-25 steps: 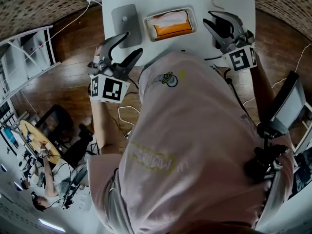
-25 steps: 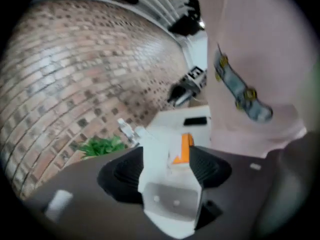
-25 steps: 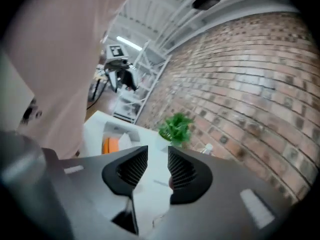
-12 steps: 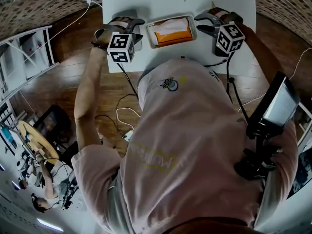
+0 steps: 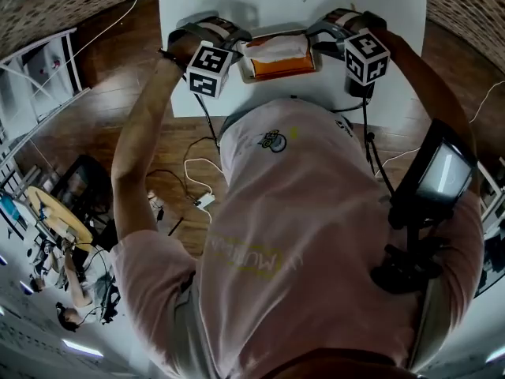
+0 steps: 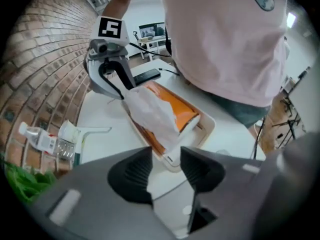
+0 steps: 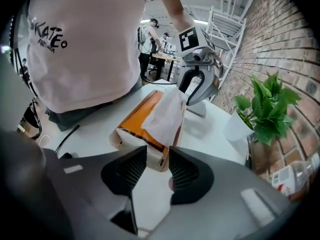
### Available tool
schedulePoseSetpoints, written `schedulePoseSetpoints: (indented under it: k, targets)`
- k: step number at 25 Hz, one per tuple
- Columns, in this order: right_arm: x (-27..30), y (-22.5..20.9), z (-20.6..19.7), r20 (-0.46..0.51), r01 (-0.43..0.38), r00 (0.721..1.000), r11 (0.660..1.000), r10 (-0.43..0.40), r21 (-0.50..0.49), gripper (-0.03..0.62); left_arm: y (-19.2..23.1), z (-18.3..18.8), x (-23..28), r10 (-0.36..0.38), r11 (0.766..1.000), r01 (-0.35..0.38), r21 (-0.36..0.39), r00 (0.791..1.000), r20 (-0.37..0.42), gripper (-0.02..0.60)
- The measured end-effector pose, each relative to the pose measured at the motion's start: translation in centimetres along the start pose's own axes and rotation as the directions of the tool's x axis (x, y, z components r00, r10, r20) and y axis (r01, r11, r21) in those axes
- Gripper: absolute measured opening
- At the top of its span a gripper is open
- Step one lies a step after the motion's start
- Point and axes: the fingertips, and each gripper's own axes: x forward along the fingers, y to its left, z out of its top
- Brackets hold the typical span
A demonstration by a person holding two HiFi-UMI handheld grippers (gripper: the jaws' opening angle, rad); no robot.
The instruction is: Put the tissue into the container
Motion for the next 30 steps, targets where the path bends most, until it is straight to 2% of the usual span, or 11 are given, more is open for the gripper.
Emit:
schedulePoseSetpoints:
  k: [2,10,15,19,30]
  targets:
    - [0.1,-0.4,0.3,0.006,-0.023,1.000,1.000,0.023,-0.018,0.141,0.3,0.6,0.0,-0.014,1.000,0.014,-0.009,1.000,0.022,0.126]
    - [0.3,-0.3,0.4,0.040,-0.101,0.994,0.994,0.102,-0.032,0.141,0.5,1.2,0.6,-0.079,0.997,0.078,0.027,0.996,0.032,0.126]
    - [-0.4,-0.2,0.7,0.026,-0.129,0.991,0.991,0.129,-0.022,0.143,0.6,1.6,-0.1,-0.077,0.996,0.074,0.055,0.995,0.060,0.124]
    - [1.0,-0.5,1.1,0.053,-0.140,0.988,0.988,0.144,-0.067,0.143,0.1,0.6,0.1,-0.070,0.997,0.069,0.031,0.997,0.026,0.123]
    - [1.2,-0.6,1.1,0.074,-0.125,0.989,0.990,0.129,-0.065,0.143,0.1,0.3,0.4,-0.040,0.999,0.040,0.026,0.999,-0.002,0.121]
